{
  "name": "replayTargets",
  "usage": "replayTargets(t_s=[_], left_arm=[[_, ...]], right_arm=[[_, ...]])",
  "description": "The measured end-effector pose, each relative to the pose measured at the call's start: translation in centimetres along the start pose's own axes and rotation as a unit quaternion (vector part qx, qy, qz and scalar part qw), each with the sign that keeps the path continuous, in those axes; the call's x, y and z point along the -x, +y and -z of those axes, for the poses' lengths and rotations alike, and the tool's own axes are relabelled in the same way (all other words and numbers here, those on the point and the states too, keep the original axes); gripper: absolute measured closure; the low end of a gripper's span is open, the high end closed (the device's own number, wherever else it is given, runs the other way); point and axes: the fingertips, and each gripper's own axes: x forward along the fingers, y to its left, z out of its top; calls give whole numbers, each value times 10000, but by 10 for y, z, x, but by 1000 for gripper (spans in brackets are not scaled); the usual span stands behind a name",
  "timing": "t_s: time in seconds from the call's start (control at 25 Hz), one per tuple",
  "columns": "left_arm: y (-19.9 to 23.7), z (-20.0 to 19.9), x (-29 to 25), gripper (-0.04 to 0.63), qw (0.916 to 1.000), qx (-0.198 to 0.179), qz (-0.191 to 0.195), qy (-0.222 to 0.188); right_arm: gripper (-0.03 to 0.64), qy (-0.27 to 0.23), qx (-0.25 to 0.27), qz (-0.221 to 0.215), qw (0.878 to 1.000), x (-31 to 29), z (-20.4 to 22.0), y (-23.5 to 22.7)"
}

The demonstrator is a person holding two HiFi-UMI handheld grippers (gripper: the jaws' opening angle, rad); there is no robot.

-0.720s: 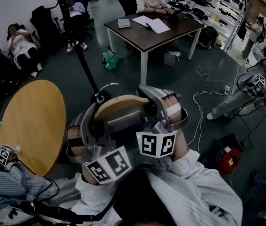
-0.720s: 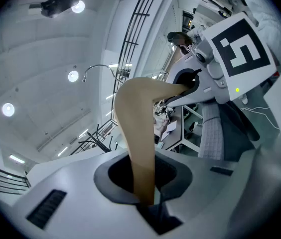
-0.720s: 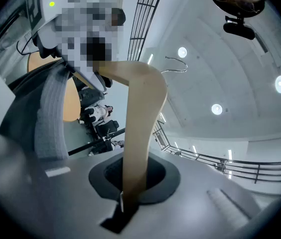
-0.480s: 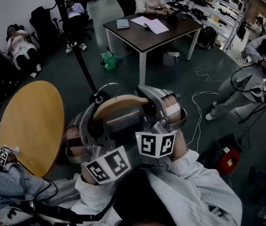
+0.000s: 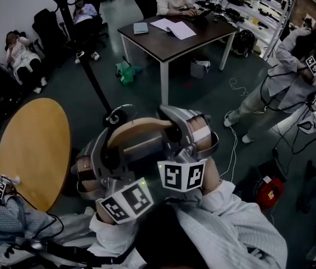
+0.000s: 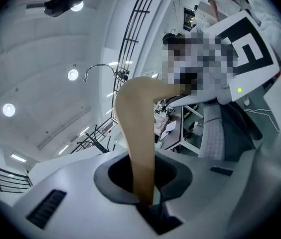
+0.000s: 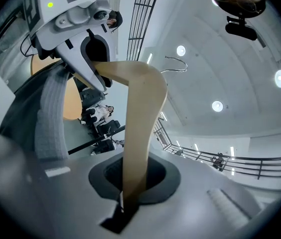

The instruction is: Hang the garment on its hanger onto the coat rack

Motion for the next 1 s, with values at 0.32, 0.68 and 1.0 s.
replayTargets(t_s=[0.32, 0.68, 1.0], left_arm=[[-18, 13, -46, 550, 9996, 64, 203, 170], [11, 54, -176, 549, 9997, 83, 175, 142], [55, 88, -290, 550, 9999, -19, 29, -151]], right_arm=[[609, 53, -35, -220, 9997, -39, 31, 14], [607, 16, 20, -135, 9999, -176, 52, 22], [606, 22, -12, 130, 9999, -302, 58, 21]])
